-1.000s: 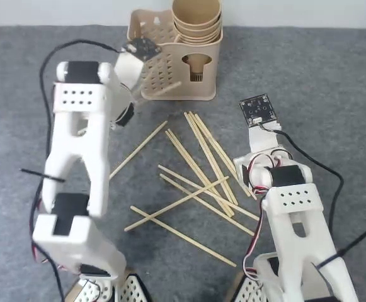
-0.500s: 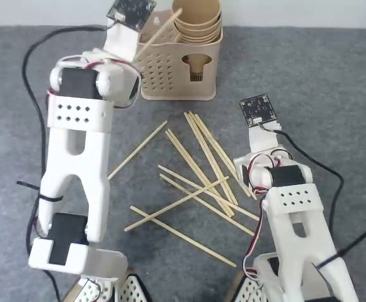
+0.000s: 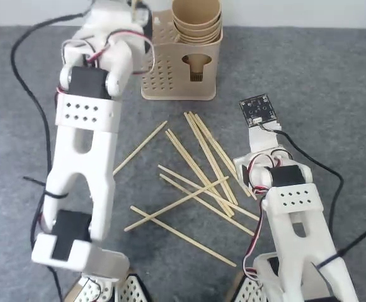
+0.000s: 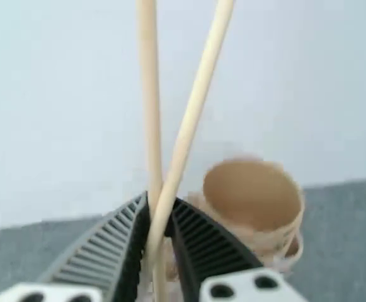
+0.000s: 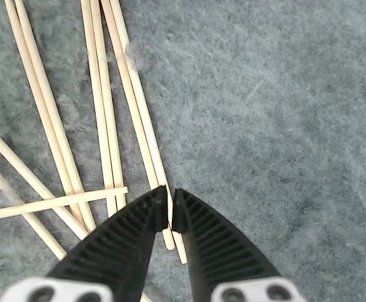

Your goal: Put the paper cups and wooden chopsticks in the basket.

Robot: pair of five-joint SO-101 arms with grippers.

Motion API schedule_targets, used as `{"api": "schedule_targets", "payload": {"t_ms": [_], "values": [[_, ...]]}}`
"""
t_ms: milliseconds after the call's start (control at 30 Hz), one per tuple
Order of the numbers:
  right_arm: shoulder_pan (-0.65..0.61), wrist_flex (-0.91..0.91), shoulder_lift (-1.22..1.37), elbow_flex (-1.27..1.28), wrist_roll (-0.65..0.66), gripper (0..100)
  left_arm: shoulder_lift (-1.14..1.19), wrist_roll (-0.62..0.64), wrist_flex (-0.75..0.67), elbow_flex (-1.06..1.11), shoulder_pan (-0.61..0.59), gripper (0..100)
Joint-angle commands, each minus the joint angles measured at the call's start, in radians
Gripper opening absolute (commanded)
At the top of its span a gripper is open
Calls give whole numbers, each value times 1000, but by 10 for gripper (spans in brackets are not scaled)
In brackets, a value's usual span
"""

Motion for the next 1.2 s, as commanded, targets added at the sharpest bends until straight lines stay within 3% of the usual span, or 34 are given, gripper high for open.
{"api": "schedule_targets", "payload": {"t_ms": [0, 233, 533, 867, 1167], "values": [[10, -24, -33, -2, 29, 42, 54, 84, -138, -102, 21, 10], [10, -24, -33, -2, 29, 42, 252, 164, -252, -335, 23, 10], [10, -24, -31, -2, 31, 42, 582, 161, -250, -710, -12, 10], [10, -24, -31, -2, 31, 42, 755, 147, 72, -1032, -44, 10], [10, -24, -31, -2, 31, 42, 845, -23, 147, -1066, -46, 24]]}}
